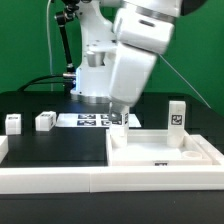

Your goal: Assemble square table

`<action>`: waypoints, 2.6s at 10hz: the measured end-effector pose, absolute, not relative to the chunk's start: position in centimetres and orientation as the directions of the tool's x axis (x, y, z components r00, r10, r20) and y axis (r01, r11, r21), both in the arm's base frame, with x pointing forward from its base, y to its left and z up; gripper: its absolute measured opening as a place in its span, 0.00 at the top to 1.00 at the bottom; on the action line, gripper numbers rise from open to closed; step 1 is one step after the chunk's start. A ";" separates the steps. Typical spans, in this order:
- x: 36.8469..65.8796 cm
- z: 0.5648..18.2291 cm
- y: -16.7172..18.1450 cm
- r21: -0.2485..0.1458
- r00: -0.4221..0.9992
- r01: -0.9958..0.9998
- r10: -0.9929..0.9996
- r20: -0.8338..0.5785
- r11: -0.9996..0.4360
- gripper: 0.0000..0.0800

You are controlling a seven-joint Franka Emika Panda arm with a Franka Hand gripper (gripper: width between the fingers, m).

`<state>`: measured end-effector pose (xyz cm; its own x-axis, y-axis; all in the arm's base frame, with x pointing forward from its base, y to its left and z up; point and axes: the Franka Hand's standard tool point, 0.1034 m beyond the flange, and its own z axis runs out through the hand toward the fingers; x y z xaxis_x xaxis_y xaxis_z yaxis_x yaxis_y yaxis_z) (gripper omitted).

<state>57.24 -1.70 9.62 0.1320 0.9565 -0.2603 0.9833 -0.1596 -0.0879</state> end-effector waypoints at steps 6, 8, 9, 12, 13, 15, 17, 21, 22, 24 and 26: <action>56.0 6.9 -4.2 -0.012 0.520 0.834 0.794 -0.315 -0.552 0.19; 54.4 6.0 -6.1 0.014 0.614 0.763 0.718 -0.327 -0.646 0.19; 53.3 5.6 -7.5 0.014 0.639 0.736 0.687 -0.345 -0.677 0.19; 52.9 5.8 -8.4 0.080 0.773 0.589 0.533 -0.345 -0.804 0.19; 53.0 5.9 -8.4 0.092 0.792 0.564 0.506 -0.340 -0.821 0.19; 53.3 6.5 -9.0 0.090 0.830 0.492 0.436 -0.348 -0.866 0.19; 52.3 7.0 -11.3 0.068 0.837 0.451 0.395 -0.380 -0.890 0.19; 50.1 7.3 -14.6 0.048 0.846 0.370 0.316 -0.429 -0.928 0.19; 50.1 7.2 -14.5 0.048 0.846 0.371 0.316 -0.430 -0.927 0.19; 50.1 7.2 -14.5 0.048 0.846 0.371 0.316 -0.430 -0.927 0.19; 48.3 6.9 -15.1 0.054 0.884 0.179 0.137 -0.446 -0.982 0.19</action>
Offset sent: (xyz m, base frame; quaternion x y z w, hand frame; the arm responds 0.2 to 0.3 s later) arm 0.0000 0.0000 0.0000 0.0000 0.0000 0.1296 0.9916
